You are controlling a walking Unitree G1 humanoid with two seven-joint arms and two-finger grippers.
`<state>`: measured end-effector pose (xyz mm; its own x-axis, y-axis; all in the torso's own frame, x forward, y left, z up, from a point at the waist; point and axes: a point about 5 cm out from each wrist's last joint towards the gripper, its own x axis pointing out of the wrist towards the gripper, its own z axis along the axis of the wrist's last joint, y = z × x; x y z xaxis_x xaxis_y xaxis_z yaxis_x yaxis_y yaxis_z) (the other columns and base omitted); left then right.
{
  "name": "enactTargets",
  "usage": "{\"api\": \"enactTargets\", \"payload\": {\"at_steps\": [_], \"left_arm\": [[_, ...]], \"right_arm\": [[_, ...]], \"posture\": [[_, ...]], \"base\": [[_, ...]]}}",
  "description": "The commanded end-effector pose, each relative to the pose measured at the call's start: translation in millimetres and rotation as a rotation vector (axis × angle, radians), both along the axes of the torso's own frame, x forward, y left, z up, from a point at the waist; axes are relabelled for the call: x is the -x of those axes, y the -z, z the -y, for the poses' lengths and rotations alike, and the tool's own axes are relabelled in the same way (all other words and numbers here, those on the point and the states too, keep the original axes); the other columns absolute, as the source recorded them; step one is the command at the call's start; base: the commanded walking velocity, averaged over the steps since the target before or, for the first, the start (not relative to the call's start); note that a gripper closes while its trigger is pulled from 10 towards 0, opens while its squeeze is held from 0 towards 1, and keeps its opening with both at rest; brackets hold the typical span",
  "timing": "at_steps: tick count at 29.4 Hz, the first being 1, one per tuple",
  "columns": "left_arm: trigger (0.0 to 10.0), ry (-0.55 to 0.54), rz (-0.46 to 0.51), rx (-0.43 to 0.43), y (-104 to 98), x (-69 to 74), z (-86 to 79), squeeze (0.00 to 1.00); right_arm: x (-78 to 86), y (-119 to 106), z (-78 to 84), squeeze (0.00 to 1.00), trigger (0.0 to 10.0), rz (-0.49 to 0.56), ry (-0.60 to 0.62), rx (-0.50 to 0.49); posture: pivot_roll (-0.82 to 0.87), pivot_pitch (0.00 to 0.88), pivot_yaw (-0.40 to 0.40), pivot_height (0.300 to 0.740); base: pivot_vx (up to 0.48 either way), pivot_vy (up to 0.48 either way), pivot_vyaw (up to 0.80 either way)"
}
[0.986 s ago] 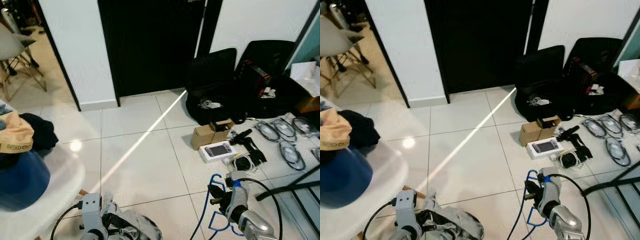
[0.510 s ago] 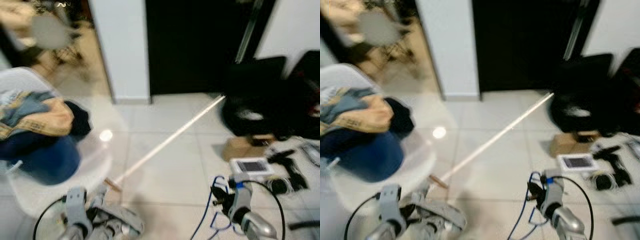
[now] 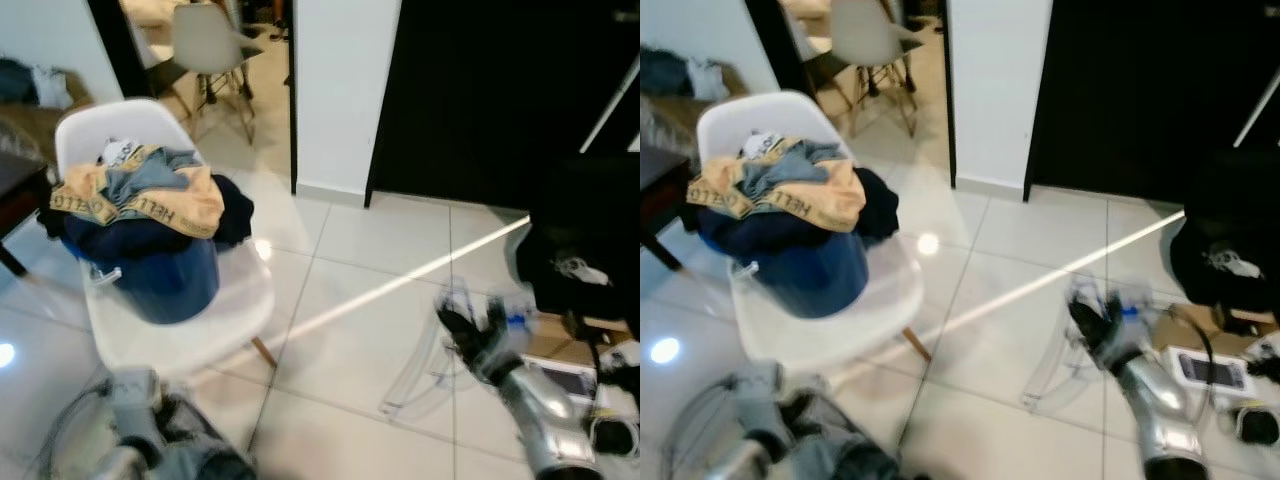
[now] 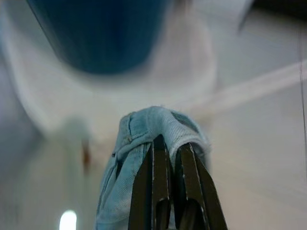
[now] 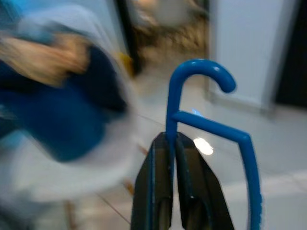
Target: Hang hanger
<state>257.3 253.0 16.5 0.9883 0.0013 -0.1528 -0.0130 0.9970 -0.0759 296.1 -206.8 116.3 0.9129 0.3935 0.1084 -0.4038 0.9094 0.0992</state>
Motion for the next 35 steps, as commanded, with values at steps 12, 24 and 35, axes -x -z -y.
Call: {"api": "enactTargets", "payload": {"at_steps": [12, 24, 35], "left_arm": [[10.0, 0.193, 0.349, -0.091, -118, 10.2, 103.3, 0.00], [10.0, 0.133, 0.331, -0.145, -137, 14.7, 102.1, 0.00], [10.0, 0.051, 0.250, -0.142, -136, 23.6, 95.3, 0.00]], "right_arm": [[48.5, 2, -17.2, 0.00, 10.0, -0.064, 0.113, -0.030], [54.2, -24, -40.4, 0.00, 10.0, -0.017, -0.009, -0.016], [54.0, -27, -48.3, 0.00, 10.0, -0.018, -0.045, 0.037]], "posture": [[0.01, 0.168, -0.008, 0.740], [0.03, 0.157, -0.003, 0.740], [0.03, 0.145, -0.007, 0.740]], "base": [[0.000, 0.000, 0.77], [0.000, 0.000, 0.77], [0.000, 0.000, 0.76]]}}
